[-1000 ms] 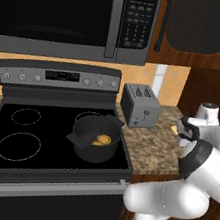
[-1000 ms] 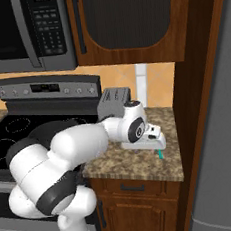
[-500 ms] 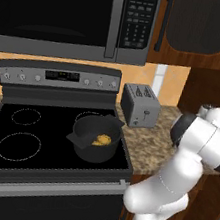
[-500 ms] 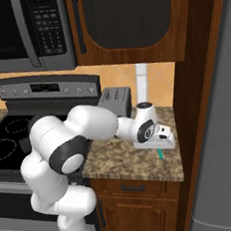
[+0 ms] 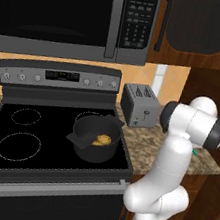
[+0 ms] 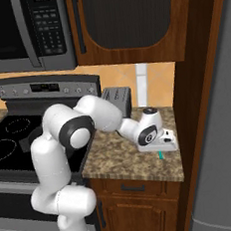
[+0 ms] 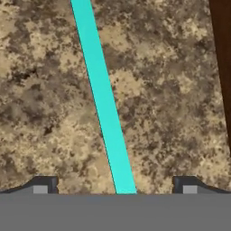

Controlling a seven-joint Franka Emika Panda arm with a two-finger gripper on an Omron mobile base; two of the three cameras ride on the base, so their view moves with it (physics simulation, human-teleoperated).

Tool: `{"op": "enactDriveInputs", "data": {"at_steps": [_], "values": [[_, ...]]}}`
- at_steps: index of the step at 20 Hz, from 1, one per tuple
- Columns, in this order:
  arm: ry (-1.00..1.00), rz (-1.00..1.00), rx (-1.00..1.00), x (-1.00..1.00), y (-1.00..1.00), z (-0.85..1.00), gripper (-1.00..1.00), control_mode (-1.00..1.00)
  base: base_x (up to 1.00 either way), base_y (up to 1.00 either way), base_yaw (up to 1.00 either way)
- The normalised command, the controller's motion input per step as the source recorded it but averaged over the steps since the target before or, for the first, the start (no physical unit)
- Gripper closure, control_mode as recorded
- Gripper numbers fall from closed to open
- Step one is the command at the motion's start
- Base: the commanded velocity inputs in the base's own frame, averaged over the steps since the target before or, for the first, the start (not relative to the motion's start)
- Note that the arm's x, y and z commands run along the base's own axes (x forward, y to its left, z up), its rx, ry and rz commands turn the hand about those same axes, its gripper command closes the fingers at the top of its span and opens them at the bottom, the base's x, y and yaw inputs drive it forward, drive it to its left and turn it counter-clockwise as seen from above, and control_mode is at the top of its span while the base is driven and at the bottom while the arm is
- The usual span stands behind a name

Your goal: Put the squash and squash in the pot. Retrieve the spatula and lightly stir the vegetables in the pot.

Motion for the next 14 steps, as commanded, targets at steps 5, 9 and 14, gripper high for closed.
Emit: {"op": "enactDriveInputs", "data": {"at_steps": [5,9,14], "values": [[0.00,0.05,0.02,0.29,-0.17,-0.33,-1.00,-1.00,0.00,0.00,0.00],[0.00,0.06,0.03,0.08,-0.07,-0.40,-1.00,-1.00,0.00,0.00,0.00],[-0.07,0.10,0.00,-0.64,0.24,-0.79,-1.00,-1.00,0.00,0.00,0.00]]}}
